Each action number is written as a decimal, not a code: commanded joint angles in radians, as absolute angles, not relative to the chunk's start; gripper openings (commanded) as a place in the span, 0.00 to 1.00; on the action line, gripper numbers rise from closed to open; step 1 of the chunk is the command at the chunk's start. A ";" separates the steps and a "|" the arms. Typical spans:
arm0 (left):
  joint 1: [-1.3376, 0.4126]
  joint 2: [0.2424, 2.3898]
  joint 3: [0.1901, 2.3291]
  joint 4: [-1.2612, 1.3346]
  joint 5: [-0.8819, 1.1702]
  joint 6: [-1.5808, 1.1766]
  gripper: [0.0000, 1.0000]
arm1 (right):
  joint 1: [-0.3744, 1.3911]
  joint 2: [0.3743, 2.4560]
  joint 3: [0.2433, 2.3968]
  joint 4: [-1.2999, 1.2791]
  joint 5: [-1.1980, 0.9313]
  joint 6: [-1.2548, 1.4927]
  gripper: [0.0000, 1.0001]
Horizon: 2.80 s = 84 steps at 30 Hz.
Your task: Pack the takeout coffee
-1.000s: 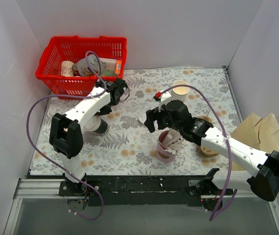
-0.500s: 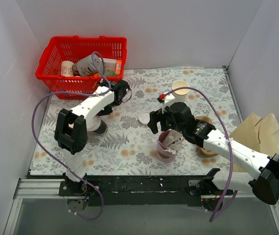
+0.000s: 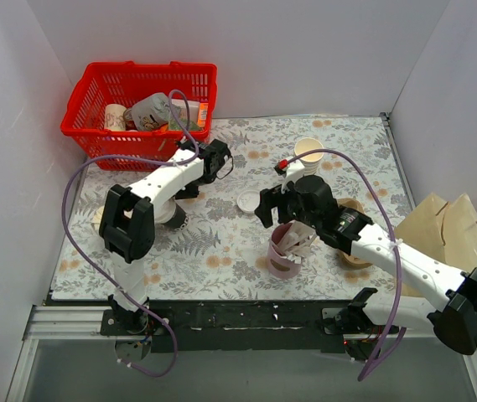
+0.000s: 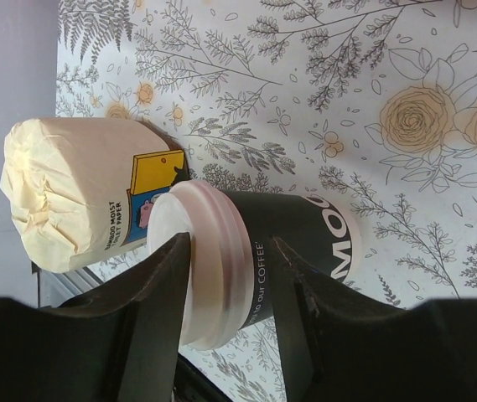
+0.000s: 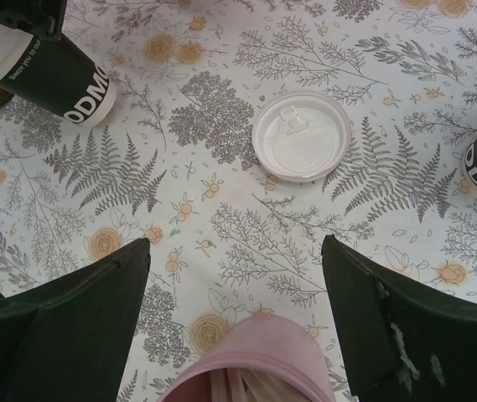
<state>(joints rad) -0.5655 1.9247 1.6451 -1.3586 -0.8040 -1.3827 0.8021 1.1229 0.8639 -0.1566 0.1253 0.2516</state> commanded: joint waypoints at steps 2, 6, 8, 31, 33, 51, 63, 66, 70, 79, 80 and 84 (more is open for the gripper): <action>-0.581 1.921 1.697 -1.379 -0.807 -1.390 0.47 | 0.792 1.078 0.845 -0.118 0.133 0.265 0.90; -0.595 1.914 1.710 -1.379 -0.793 -1.384 0.51 | 0.790 1.071 0.841 -0.112 0.133 0.268 0.90; -0.601 1.916 1.716 -1.379 -0.781 -1.385 0.51 | 0.787 1.071 0.841 -0.112 0.137 0.268 0.90; -0.634 1.734 1.844 -1.295 -0.580 -1.382 0.98 | 0.779 1.035 0.942 -0.230 0.129 0.295 0.98; -0.632 1.678 1.809 -1.252 -0.528 -1.381 0.98 | 0.779 1.023 0.948 -0.248 0.123 0.307 0.98; -0.627 1.025 1.209 -0.769 -0.040 -1.384 0.98 | 0.775 1.040 1.166 -0.728 0.319 0.422 0.98; -0.627 1.031 1.098 -0.692 0.107 -1.405 0.98 | 0.480 1.154 1.289 -0.865 0.172 0.381 0.94; -0.627 1.020 1.054 -0.667 0.145 -1.404 0.98 | 0.453 1.146 1.247 -0.854 0.039 0.286 0.91; -0.627 1.028 1.019 -0.575 0.310 -1.365 0.98 | 0.453 1.097 1.178 -0.779 -0.092 0.178 0.90; -0.630 1.181 1.038 -0.463 0.448 -1.361 0.98 | 0.453 1.033 1.198 -0.771 0.061 0.224 0.96; -0.634 1.196 1.046 -0.457 0.457 -1.355 0.98 | 0.451 1.028 1.203 -0.781 0.096 0.238 0.96; -0.666 1.259 1.089 -0.439 0.443 -1.347 0.98 | 0.443 1.029 1.239 -0.873 0.239 0.331 0.97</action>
